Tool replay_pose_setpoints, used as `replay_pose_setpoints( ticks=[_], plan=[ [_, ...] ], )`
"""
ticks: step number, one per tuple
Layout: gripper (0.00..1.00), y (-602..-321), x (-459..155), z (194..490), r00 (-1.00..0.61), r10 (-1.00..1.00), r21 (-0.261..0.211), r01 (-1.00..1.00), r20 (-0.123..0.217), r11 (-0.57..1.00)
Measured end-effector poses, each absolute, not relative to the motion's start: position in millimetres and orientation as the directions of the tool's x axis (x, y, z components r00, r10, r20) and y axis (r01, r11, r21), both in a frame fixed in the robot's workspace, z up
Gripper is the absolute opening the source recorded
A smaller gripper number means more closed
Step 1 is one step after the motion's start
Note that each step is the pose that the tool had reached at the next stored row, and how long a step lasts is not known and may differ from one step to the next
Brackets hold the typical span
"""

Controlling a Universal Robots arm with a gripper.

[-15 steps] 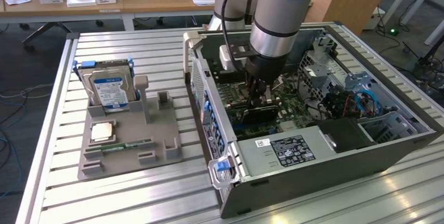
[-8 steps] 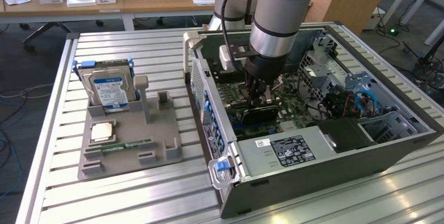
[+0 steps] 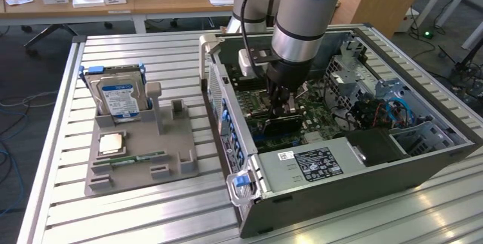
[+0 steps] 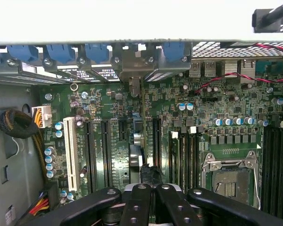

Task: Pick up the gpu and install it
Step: 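Press down on the gpu until it lock into place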

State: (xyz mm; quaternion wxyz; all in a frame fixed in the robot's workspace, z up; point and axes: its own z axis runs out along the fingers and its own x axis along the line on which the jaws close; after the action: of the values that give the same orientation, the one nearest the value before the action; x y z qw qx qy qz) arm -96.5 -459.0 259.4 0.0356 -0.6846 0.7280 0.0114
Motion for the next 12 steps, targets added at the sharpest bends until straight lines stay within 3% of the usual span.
replay_pose_setpoints(
  ticks=[12],
  plan=[
    [0.11, -458.9, -96.5, 259.8, -0.060, -0.996, -0.032, -0.998, -0.068, 0.063]
  ],
)
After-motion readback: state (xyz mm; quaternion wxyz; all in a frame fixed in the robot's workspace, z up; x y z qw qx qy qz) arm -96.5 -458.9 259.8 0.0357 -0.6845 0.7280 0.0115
